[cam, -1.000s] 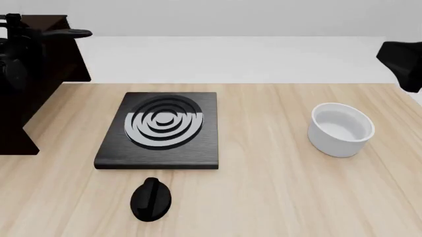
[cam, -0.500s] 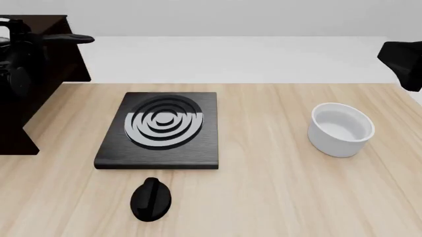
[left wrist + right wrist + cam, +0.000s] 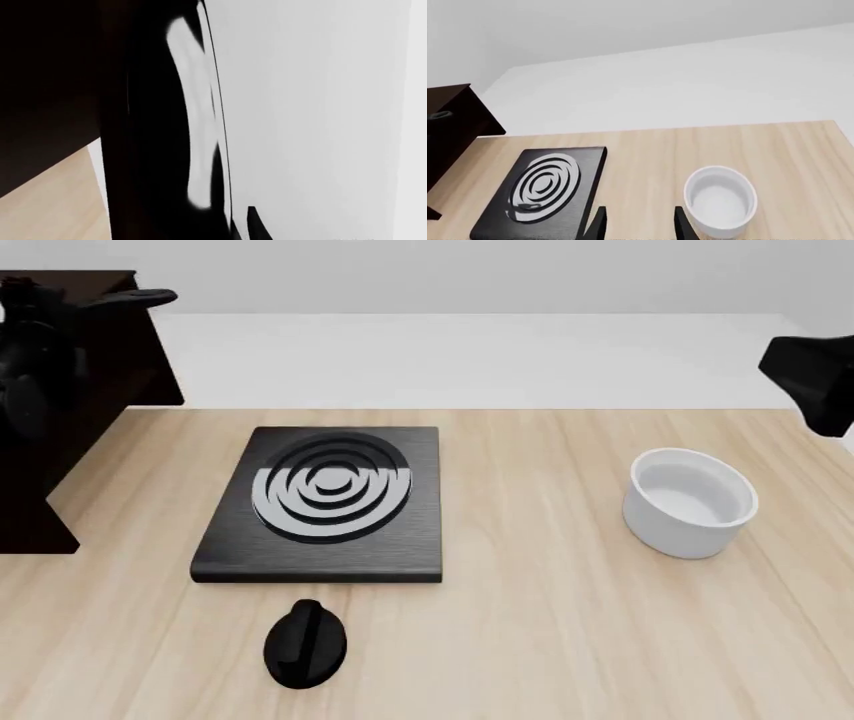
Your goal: Put the frying pan on the cabinet shelf.
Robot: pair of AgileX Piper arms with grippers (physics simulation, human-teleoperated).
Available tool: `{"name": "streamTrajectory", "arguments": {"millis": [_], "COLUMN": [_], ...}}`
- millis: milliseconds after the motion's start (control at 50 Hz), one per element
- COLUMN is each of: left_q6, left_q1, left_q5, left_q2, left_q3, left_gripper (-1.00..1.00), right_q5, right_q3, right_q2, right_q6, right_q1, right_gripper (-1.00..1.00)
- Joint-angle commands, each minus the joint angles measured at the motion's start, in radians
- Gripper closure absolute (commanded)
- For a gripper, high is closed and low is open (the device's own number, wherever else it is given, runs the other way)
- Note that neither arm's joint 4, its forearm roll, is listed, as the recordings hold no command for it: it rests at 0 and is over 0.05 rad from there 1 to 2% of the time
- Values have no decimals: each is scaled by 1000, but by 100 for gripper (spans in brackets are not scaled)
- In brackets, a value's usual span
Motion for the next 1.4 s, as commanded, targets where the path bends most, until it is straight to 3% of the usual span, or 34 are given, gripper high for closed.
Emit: {"name": "streamTrajectory", "arguments": {"millis": [20, 160, 200, 340, 720, 1300, 1400], "left_q6": [5, 13, -14, 11, 36, 45, 64], "left_q1": [2, -8, -15, 0, -19, -81, -86], "left_q5": [1, -15, -31, 22, -10, 3, 59], "left_q2": [-41, -79, -70, -112, -236, -559, -634], "left_q3": [28, 69, 85, 101, 242, 516, 524], "left_gripper": [-100, -100, -100, -100, -100, -100, -100], "right_q5": [7, 14, 17, 37, 41, 1, -7], "right_q3": [12, 19, 18, -2, -5, 99, 115], "right_q2": [-12, -24, -28, -39, -57, -124, -138], "right_q6": [5, 7, 7, 6, 24, 59, 64], "right_q1": [4, 5, 6, 1, 5, -3, -5], "right_gripper": [-100, -100, -100, -100, -100, -100, -100]}}
